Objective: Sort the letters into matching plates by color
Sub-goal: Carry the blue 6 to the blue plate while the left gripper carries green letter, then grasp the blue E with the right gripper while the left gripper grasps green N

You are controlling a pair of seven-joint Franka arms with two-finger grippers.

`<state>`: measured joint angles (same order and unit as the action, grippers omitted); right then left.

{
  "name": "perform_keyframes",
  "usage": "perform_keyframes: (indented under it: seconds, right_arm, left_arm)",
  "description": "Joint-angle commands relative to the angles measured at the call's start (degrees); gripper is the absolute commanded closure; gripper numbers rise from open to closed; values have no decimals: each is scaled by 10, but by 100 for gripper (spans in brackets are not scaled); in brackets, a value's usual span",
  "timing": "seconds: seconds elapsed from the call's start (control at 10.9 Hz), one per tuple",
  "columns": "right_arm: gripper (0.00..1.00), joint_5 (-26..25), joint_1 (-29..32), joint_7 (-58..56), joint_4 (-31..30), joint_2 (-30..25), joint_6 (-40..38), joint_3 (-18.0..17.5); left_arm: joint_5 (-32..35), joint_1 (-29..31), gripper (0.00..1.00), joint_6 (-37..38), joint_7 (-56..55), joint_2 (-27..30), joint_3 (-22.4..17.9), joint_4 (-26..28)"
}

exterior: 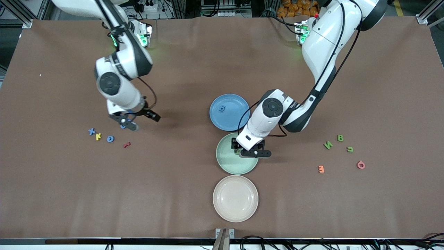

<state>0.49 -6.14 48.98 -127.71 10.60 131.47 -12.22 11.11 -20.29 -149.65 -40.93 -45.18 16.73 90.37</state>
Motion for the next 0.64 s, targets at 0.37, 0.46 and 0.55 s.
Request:
perform_keyframes:
  seconds: [0.37,0.46,0.55]
  right_arm:
    - [24,38,119,-33,-75,-17,47,17]
    - [24,38,119,-33,-77,-8,68,32]
    - [24,37,119,-33,-82,3,94,41]
  left_arm:
    - [24,103,0,198,0,61,-14,0]
    - [23,123,0,249,-22,79,-13,3]
    - [22,142,0,275,-40,96,-13,17]
